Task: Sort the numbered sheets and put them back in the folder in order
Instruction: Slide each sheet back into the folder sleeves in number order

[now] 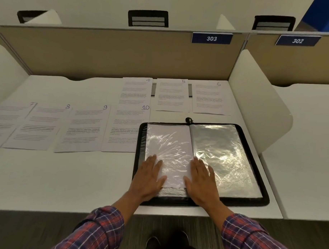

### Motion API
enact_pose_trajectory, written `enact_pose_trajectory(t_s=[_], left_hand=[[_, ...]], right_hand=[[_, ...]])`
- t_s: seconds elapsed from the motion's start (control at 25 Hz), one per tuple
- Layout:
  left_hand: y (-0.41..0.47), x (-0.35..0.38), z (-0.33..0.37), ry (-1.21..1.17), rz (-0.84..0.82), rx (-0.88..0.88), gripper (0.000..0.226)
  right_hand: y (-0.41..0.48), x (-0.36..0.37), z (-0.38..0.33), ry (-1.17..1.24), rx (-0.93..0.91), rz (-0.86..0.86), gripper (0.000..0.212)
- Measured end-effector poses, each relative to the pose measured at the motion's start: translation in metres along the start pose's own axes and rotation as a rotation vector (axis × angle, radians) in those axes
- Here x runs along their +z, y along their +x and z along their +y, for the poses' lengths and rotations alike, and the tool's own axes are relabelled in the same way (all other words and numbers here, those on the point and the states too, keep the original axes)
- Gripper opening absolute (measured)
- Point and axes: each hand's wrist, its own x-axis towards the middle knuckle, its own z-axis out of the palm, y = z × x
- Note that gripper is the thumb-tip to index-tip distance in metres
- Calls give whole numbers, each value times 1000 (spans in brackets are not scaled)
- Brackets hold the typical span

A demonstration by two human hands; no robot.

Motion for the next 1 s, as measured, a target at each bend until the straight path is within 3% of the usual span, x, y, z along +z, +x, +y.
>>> enact_pose_trajectory(t_s=[0.24, 0.52, 1.0], left_hand=[[-6, 4, -15, 119, -10, 37, 87], [18, -11, -38, 124, 90, -105, 94], [147, -87, -180, 59, 180, -120, 92]], right_hand=[[37, 7, -8, 15, -145, -54, 80], [87, 8, -37, 38, -191, -87, 81], [246, 3, -145, 69, -42, -40, 82]])
